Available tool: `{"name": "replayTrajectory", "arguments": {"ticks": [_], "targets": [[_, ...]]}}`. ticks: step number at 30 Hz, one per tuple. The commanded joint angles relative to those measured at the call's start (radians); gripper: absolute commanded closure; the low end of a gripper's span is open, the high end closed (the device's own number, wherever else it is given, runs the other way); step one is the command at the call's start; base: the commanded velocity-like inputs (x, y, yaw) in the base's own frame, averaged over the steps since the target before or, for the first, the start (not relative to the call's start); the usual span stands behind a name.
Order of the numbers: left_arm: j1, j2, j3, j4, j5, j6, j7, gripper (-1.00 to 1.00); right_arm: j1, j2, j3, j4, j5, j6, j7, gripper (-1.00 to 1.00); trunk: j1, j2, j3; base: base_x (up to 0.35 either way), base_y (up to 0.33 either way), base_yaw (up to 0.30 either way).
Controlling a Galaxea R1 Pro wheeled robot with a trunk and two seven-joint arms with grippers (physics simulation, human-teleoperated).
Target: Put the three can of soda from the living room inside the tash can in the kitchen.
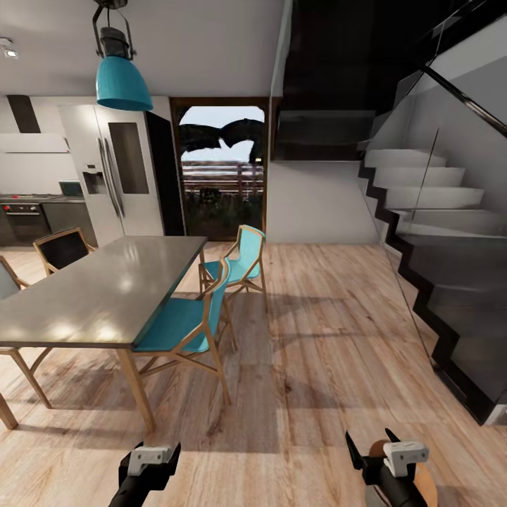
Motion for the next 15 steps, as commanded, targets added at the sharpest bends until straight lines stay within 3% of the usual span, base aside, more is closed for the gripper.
{"name": "replayTrajectory", "arguments": {"ticks": [1,8,15], "targets": [[0.000,0.000,0.000,0.012,-0.001,-0.003,0.002,-1.00,0.001,0.002,0.002,0.003,0.001,0.000,0.002,-1.00,0.000,0.000,0.000,0.000,-0.164,0.000],[0.000,0.000,0.000,0.044,-0.002,-0.006,0.005,-1.00,0.001,0.005,0.005,0.010,0.000,0.001,0.004,-1.00,0.000,0.000,0.000,0.000,-0.240,-0.019],[0.000,0.000,0.000,0.050,-0.003,-0.007,0.005,-1.00,0.001,0.006,0.003,0.011,-0.002,0.003,0.004,-1.00,0.000,0.000,0.004,0.000,-0.278,-0.197]]}}
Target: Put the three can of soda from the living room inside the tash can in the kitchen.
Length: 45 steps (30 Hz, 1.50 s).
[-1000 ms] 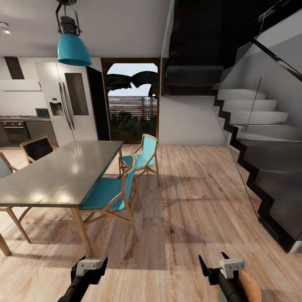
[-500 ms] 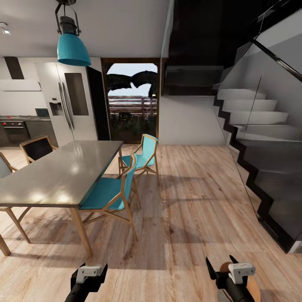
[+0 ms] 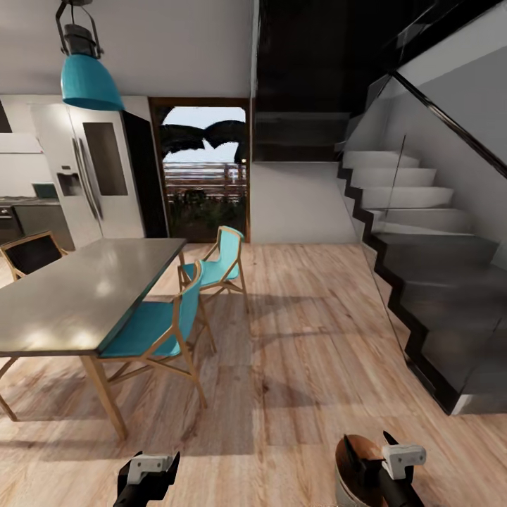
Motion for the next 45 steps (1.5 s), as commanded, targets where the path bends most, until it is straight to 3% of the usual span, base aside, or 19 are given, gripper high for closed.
{"name": "replayTrajectory", "arguments": {"ticks": [1,11,28,45], "targets": [[0.000,0.000,0.000,0.001,0.000,0.000,0.000,-1.00,0.000,0.000,-0.001,0.000,0.000,-0.001,-0.002,-1.00,0.000,0.000,0.001,0.000,-0.282,-0.230],[-0.001,0.000,0.000,0.001,0.000,0.000,0.000,-1.00,0.000,-0.001,-0.002,0.001,0.001,-0.001,-0.006,-1.00,0.000,0.000,0.006,0.012,-0.282,-0.200],[-0.001,0.000,-0.002,0.002,-0.001,0.001,0.000,-1.00,0.000,-0.001,-0.002,0.000,0.002,-0.003,-0.007,-1.00,0.000,0.000,0.007,0.165,-0.244,-0.020],[-0.001,0.002,-0.005,0.002,0.000,-0.003,0.000,-1.00,-0.001,0.002,-0.004,0.006,-0.009,0.011,-0.017,-1.00,0.000,0.000,-0.004,0.067,-0.042,0.000]]}}
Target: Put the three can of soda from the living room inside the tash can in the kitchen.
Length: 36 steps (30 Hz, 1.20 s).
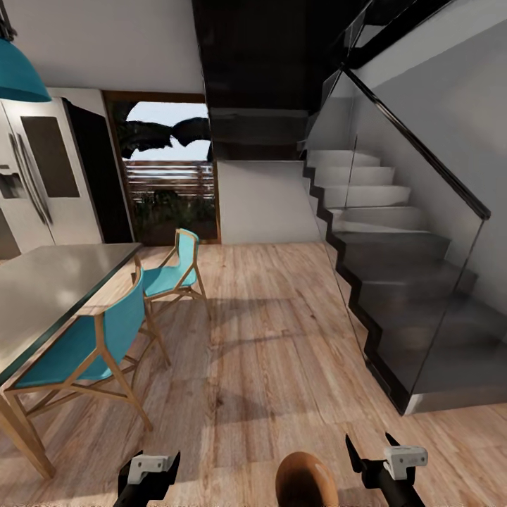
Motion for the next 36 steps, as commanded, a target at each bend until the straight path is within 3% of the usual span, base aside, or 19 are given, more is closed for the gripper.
{"name": "replayTrajectory", "arguments": {"ticks": [1,22,36], "targets": [[0.000,0.000,0.000,0.000,0.000,0.000,0.000,-1.00,0.000,0.000,0.000,0.002,0.000,0.000,0.000,-1.00,0.000,0.000,-0.002,0.002,-0.001,0.000],[0.000,0.000,0.000,-0.001,0.001,0.000,0.000,-1.00,0.000,-0.001,0.003,0.012,0.002,-0.002,0.005,-1.00,0.000,0.000,-0.035,0.000,0.000,0.000],[0.000,0.000,0.000,0.000,0.000,0.000,0.000,-1.00,0.000,-0.001,0.005,0.012,0.006,-0.003,0.009,-1.00,0.000,0.000,-0.038,0.000,0.000,0.000]]}}
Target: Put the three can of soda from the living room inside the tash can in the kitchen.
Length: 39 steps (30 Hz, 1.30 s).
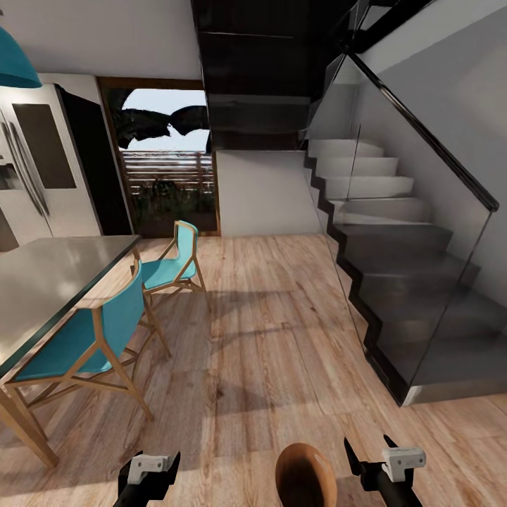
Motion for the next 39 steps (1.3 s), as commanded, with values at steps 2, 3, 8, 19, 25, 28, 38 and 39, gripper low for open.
{"name": "replayTrajectory", "arguments": {"ticks": [2,3,8,19,25,28,38,39], "targets": [[0.000,0.000,0.000,0.000,0.000,0.000,0.000,-1.00,0.000,0.000,0.000,0.000,-0.001,0.000,0.000,-1.00,0.000,0.000,0.000,0.000,0.000,0.000],[0.000,0.000,0.000,0.000,0.000,0.000,0.000,-1.00,0.000,0.000,0.000,0.000,-0.001,0.000,0.000,-1.00,0.000,0.000,0.000,0.000,0.000,0.000],[0.000,0.000,0.000,0.000,0.000,0.000,0.000,-1.00,0.000,0.001,0.000,0.000,-0.004,0.002,-0.005,-1.00,0.000,0.000,-0.004,0.000,0.000,0.000],[0.000,0.000,0.000,0.000,0.000,-0.002,0.001,-1.00,0.000,0.000,0.000,0.006,-0.005,0.001,0.006,-1.00,0.000,0.000,-0.014,0.000,0.000,0.000],[0.000,0.000,0.001,0.000,0.003,-0.002,-0.003,-1.00,-0.008,0.001,0.022,0.103,-0.001,0.003,0.000,-1.00,0.000,0.000,-0.015,0.000,0.000,0.000],[0.000,0.000,0.001,0.023,0.004,-0.002,-0.005,-1.00,-0.011,0.001,0.038,0.132,0.001,0.003,-0.003,-1.00,0.000,0.000,-0.015,0.000,0.000,0.000],[0.000,0.000,0.001,0.105,0.004,-0.071,-0.006,-1.00,-0.014,-0.002,0.046,0.147,-0.001,0.004,-0.008,-1.00,0.000,0.000,-0.015,0.000,0.000,0.000],[0.000,0.000,0.001,0.106,0.005,-0.075,-0.006,-1.00,-0.014,-0.002,0.046,0.147,-0.001,0.005,-0.008,-1.00,0.000,0.000,-0.015,0.000,0.000,0.000]]}}
